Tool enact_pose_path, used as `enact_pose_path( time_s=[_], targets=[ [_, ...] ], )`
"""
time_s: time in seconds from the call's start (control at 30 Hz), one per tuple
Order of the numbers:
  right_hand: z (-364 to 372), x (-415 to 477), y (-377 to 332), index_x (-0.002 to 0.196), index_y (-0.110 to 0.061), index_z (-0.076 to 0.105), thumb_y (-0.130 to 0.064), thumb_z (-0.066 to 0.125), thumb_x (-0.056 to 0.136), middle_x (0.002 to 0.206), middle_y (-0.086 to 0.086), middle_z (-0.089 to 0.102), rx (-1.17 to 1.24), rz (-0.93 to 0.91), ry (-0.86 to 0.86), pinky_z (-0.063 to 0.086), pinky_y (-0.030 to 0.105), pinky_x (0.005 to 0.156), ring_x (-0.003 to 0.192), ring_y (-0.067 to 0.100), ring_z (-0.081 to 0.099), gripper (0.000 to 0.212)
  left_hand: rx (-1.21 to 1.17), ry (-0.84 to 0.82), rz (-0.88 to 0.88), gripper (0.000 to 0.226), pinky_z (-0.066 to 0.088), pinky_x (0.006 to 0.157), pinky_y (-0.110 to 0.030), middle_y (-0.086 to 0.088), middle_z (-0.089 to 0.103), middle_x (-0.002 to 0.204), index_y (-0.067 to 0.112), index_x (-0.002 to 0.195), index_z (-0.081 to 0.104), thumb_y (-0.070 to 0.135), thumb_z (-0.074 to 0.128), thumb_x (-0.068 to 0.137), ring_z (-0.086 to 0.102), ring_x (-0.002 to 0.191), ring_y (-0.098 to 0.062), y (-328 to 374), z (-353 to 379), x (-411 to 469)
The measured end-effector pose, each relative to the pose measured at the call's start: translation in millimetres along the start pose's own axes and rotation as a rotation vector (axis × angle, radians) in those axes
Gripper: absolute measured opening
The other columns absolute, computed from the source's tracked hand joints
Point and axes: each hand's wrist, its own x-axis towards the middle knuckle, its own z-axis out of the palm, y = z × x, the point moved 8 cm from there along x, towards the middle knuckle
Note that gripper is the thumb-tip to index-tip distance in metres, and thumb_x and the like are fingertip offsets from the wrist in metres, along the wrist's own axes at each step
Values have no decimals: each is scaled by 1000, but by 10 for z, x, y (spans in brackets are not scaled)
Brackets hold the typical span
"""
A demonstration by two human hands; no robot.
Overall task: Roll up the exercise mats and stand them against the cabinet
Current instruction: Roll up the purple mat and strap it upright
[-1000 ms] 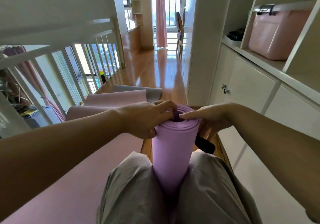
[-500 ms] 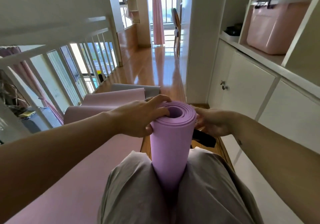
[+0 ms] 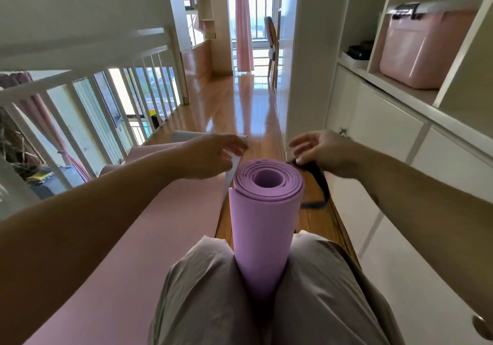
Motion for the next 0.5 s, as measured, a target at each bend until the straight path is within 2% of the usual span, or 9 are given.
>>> enact_pose_path(
  time_s=[0.07, 0.17, 0.23, 0.3, 0.37, 0.43, 0.5],
  targets=[
    [-49, -45, -392, 108, -20, 58, 3, 60, 86, 104, -1, 62, -33, -185, 31, 51, 18, 69, 92, 11, 61, 33, -96, 81, 31, 57, 44, 74, -5, 3, 50, 133, 22, 140, 40, 4, 60, 90, 49, 112, -5, 77, -119, 67],
    [51, -137, -825, 103, -27, 58, -1, 63, 85, 100, -13, 61, -174, -387, 16, 49, 9, 66, 87, 1, 62, 32, -192, 194, 70, 72, 39, 99, -24, 2, 38, 148, 26, 146, 29, 13, 67, 87, 38, 133, -15, 202, -223, 169],
    [128, -184, -964, 95, -29, 59, 0, 64, 85, 98, -16, 61, -211, -472, -6, 45, 3, 63, 81, -8, 62, 31, -193, 242, 103, 68, 35, 105, -29, 2, 37, 149, 24, 144, 35, 14, 69, 86, 35, 135, -14, 310, -234, 193],
    [148, -226, -1002, 90, -29, 60, 0, 64, 84, 97, -16, 62, -222, -514, -18, 45, 2, 65, 79, -10, 62, 30, -142, 292, 172, 48, 35, 98, -14, 3, 48, 136, 19, 129, 51, 12, 70, 85, 43, 124, -8, 408, -225, 179],
    [120, -255, -975, 90, -29, 60, -1, 65, 84, 97, -15, 62, -250, -522, -22, 46, 4, 68, 80, -9, 62, 28, -133, 303, 185, 19, 34, 78, 0, 6, 60, 106, 19, 101, 60, 14, 68, 85, 53, 98, -4, 430, -196, 128],
    [109, -262, -918, 92, -28, 59, -3, 65, 84, 97, -14, 64, -273, -502, -48, 47, 9, 72, 83, -4, 63, 26, -143, 284, 164, 11, 37, 67, -1, 0, 63, 84, 19, 82, 58, 17, 69, 85, 57, 80, -8, 406, -154, 96],
    [148, -231, -817, 94, -27, 58, -6, 65, 85, 91, -13, 67, -279, -426, -130, 50, 14, 72, 83, 6, 68, 24, -141, 263, 166, 19, 41, 66, -7, -6, 66, 79, 20, 73, 55, 16, 70, 83, 61, 77, -16, 413, -123, 73]
  ],
)
